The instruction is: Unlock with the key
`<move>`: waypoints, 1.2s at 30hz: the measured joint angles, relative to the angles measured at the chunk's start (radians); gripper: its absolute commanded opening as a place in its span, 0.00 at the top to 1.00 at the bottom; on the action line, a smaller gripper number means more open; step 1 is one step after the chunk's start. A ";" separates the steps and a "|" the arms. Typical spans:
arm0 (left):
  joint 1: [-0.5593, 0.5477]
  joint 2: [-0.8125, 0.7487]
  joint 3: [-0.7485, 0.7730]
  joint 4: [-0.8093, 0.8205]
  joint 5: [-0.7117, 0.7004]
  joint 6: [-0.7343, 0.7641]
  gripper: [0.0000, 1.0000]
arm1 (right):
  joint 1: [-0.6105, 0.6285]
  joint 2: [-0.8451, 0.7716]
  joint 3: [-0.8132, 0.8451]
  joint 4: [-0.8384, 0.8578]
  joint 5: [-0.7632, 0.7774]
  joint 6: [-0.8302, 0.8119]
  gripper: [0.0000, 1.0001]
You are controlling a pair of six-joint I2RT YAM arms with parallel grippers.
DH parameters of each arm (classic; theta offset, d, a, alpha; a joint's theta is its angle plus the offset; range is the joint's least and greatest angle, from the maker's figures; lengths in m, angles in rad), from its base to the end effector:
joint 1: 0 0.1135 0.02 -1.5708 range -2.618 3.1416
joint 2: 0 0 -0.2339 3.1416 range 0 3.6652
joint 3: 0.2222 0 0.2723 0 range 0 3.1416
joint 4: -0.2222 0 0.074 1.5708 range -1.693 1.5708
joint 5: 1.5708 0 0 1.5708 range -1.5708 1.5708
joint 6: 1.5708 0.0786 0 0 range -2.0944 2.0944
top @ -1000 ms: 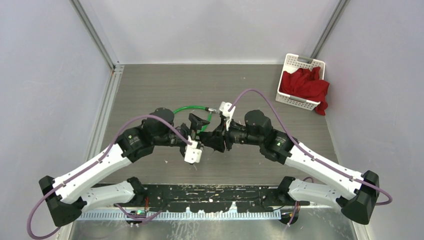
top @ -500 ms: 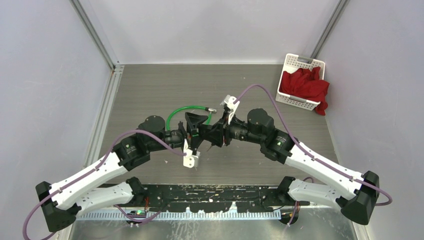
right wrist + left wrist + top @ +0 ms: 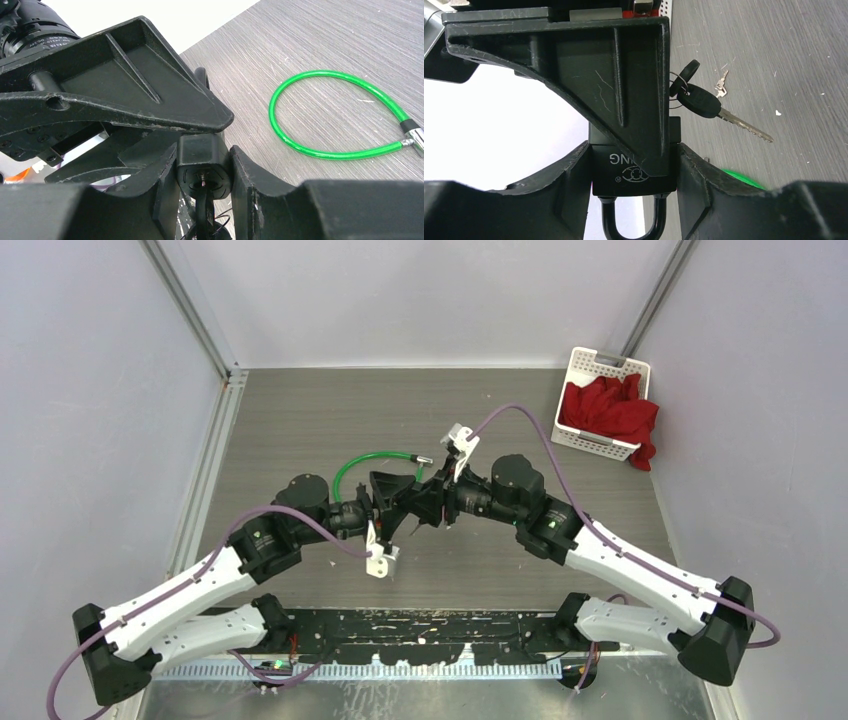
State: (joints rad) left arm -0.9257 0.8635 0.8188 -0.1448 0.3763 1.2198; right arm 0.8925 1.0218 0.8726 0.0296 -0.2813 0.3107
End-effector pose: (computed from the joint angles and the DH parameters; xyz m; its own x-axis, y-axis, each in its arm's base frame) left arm 0.1456 -0.2415 0.3117 0.8627 0.3061 -0.4027 0.4365 -0.0482 0.8984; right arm 0.1825 0.2613 0.3150 -0.3529 0.0302 -0.9352 -0.8540 0.3980 0.3351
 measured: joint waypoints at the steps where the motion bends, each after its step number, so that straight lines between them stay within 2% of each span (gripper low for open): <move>1: 0.000 0.000 -0.005 0.003 0.000 0.005 0.89 | 0.000 0.002 0.000 -0.001 0.000 0.000 0.63; 3: 0.000 -0.002 -0.018 0.018 -0.003 0.020 0.98 | -0.001 0.005 0.000 -0.005 0.000 0.000 0.46; 4: 0.000 -0.003 -0.025 0.027 -0.003 0.027 1.00 | -0.002 0.006 0.000 -0.007 0.000 0.003 0.41; 7: -0.006 -0.004 -0.058 0.037 -0.004 0.046 1.00 | -0.009 -0.004 0.007 0.003 -0.002 0.010 0.37; 11: -0.008 -0.006 -0.076 0.035 -0.018 0.051 1.00 | -0.045 -0.070 0.007 -0.028 -0.034 0.013 0.38; 17: -0.009 -0.016 -0.090 0.014 -0.019 0.059 1.00 | -0.147 -0.172 0.026 -0.069 -0.150 0.018 0.46; 27: -0.009 -0.019 -0.089 -0.001 -0.036 0.068 1.00 | -0.208 -0.147 0.054 -0.210 -0.291 -0.028 0.48; 36: -0.009 -0.019 -0.085 -0.020 -0.043 0.056 1.00 | -0.208 -0.128 0.019 -0.218 -0.359 -0.043 0.50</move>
State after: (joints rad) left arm -0.9344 0.8440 0.7334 -0.1646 0.3328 1.2762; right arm 0.6842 0.8940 0.8921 -0.1883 -0.6407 0.2680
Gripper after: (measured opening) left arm 0.550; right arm 0.512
